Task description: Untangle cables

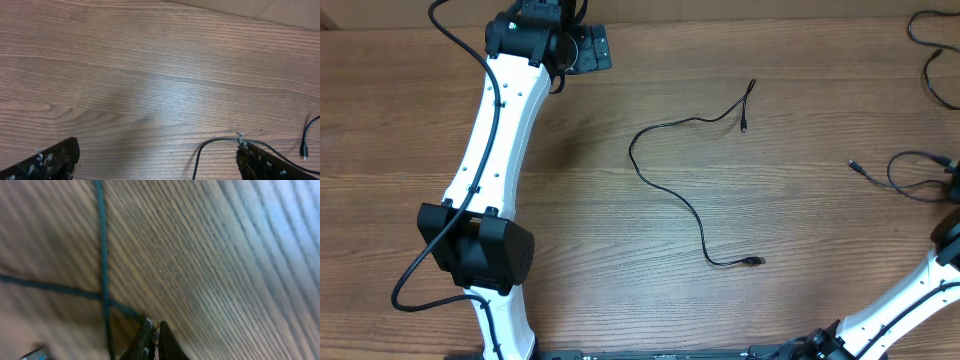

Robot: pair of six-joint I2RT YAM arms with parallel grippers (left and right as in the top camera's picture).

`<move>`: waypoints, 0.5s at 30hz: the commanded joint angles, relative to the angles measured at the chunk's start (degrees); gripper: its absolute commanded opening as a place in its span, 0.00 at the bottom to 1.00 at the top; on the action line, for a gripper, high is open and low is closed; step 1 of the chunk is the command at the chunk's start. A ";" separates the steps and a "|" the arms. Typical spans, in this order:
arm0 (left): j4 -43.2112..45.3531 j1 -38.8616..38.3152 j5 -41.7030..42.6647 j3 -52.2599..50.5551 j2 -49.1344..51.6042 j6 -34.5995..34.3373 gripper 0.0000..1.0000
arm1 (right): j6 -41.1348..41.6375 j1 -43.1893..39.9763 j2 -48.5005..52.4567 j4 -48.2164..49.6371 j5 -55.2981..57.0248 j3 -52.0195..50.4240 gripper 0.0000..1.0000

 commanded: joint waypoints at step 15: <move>-1.33 -0.02 0.66 0.39 0.20 -0.57 1.00 | -2.29 0.81 -1.60 14.75 0.79 -6.34 0.04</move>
